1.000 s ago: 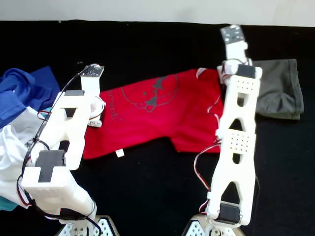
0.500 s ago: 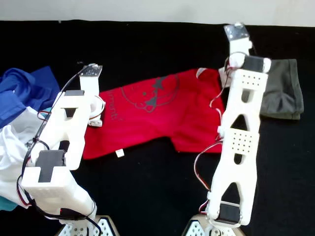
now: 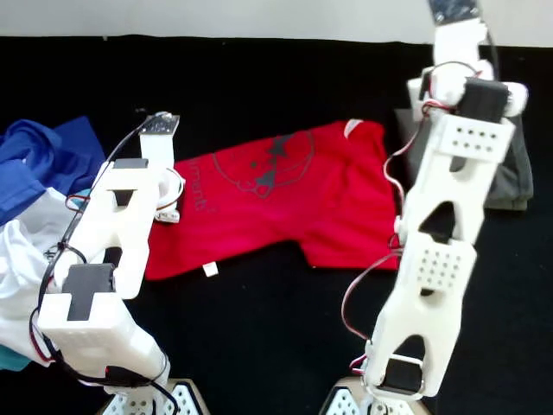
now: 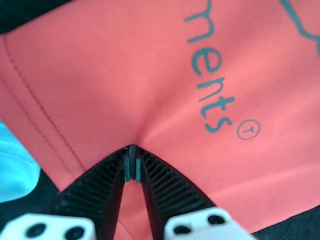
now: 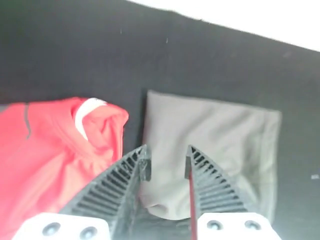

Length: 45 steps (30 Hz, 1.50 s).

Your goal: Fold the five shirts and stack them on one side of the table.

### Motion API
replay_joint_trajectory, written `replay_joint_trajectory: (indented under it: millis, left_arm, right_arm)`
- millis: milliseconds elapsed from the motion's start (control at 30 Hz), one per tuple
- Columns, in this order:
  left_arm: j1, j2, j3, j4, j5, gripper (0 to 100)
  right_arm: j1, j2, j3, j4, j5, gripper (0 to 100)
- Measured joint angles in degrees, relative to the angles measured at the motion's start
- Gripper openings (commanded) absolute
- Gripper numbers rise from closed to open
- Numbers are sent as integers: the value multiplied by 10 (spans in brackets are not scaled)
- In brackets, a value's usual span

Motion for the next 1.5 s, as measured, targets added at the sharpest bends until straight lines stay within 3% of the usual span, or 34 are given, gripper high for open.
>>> replay_joint_trajectory:
  millis: [167,433,633,933,1133,1300,1500]
  left_arm:
    - [0,0,0,0,0,9]
    - [0,0,0,0,0,9]
    - [0,0,0,0,0,9]
    - [0,0,0,0,0,9]
    - [0,0,0,0,0,9]
    - [0,0,0,0,0,9]
    - [0,0,0,0,0,9]
  right_arm:
    - [-22,-180,240,0,0,122]
    - [-156,-403,754,-14,4,125]
    - [-186,-449,1016,-108,72,241]
    - [-187,-453,1174,-181,129,244]
    - [-188,-454,1251,-302,129,245]
    - [-172,-442,1265,-396,129,245]
    - [-153,-353,1238,-418,129,241]
